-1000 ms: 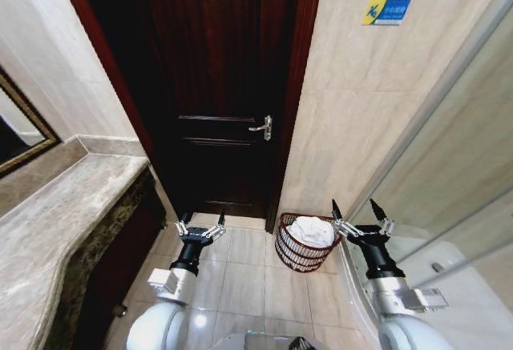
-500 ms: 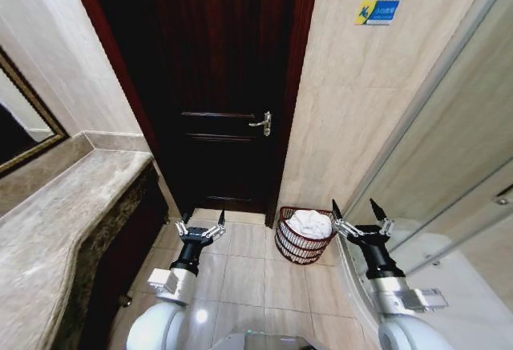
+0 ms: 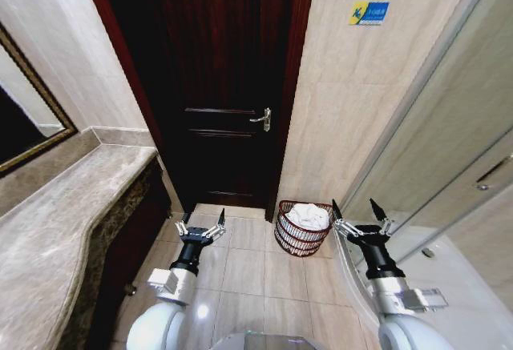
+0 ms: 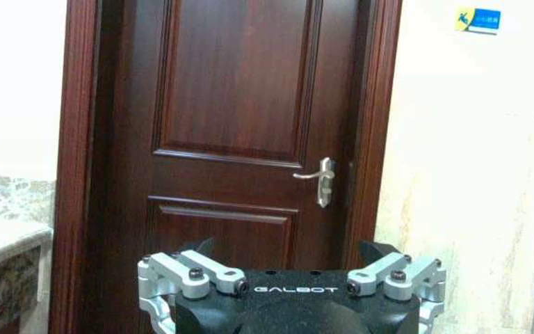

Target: Discard the used towel into the hamper.

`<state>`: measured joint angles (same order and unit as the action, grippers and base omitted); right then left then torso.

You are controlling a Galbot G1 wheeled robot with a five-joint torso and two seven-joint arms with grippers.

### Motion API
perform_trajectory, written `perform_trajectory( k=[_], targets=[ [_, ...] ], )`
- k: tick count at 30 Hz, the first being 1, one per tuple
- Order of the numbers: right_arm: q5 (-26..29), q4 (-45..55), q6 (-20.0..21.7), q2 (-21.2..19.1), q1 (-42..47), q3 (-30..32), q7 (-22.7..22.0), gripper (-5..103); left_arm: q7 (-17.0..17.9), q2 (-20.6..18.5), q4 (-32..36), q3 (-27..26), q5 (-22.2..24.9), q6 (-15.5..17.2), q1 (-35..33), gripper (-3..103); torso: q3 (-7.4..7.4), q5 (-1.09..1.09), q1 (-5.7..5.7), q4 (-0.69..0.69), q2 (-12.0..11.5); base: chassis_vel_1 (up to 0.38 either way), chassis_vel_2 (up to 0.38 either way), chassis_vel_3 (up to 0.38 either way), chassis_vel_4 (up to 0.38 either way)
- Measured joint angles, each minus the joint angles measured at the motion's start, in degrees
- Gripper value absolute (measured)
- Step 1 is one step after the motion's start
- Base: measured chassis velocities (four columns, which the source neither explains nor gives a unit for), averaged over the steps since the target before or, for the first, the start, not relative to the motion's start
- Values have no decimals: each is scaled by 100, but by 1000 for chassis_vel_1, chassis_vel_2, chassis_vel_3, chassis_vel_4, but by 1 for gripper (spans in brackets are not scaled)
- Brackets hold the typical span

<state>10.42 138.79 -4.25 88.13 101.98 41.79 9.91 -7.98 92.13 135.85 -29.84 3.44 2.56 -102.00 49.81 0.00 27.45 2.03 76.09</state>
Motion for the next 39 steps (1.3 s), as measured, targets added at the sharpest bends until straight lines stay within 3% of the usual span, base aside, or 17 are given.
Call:
perform_trajectory(
  k=[39],
  targets=[
    [0,0,0,0,0,0,0,100,0,0,0,0,0,0,0,100,0,1,-2,1,1,134,-91,-133,91]
  ],
)
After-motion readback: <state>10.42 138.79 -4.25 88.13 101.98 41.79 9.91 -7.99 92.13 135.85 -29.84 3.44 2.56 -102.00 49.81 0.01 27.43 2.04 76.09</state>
